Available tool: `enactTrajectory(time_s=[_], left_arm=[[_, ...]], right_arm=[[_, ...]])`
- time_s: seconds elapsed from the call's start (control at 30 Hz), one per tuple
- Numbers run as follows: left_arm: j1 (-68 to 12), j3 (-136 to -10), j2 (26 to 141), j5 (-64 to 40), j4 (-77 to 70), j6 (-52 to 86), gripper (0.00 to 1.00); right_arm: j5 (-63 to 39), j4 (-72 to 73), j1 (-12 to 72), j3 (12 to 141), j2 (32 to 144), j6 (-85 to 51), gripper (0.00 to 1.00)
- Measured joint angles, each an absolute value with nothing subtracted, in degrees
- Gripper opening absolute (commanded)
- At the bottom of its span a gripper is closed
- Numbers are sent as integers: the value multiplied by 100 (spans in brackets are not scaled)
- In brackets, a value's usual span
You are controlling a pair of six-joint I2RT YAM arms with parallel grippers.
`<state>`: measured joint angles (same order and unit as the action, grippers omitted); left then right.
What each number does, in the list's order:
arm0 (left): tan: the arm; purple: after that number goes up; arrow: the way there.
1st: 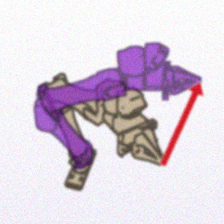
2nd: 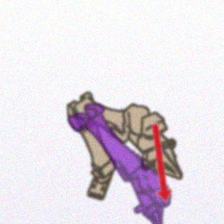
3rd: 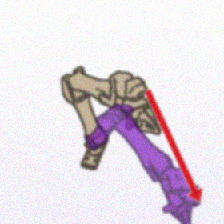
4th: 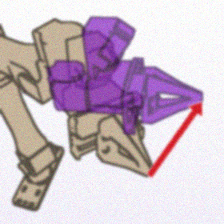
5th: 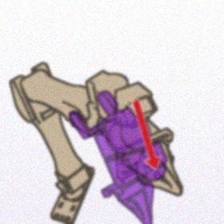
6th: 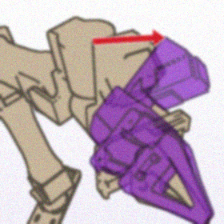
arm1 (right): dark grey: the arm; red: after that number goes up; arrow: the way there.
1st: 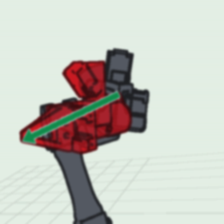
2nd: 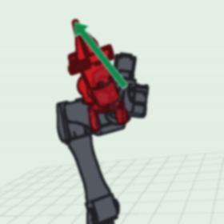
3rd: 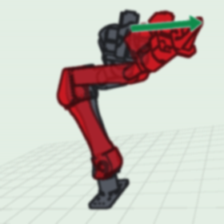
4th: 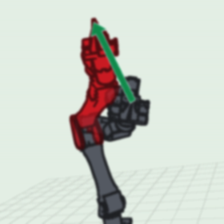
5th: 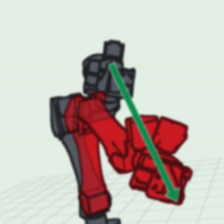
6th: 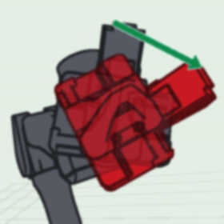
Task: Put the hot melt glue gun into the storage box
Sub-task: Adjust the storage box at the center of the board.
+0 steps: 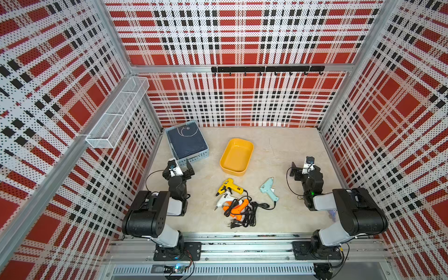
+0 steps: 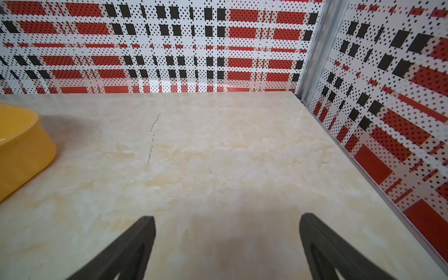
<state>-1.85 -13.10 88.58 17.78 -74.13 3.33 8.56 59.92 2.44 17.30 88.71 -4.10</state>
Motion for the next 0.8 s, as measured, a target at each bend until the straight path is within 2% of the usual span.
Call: enactTrajectory(time_s=[0.8], left_arm=[[-193,-1310,8858,1780,-7413,333,99]], right_arm=[[707,5988,143,1730,8871,-412,100]])
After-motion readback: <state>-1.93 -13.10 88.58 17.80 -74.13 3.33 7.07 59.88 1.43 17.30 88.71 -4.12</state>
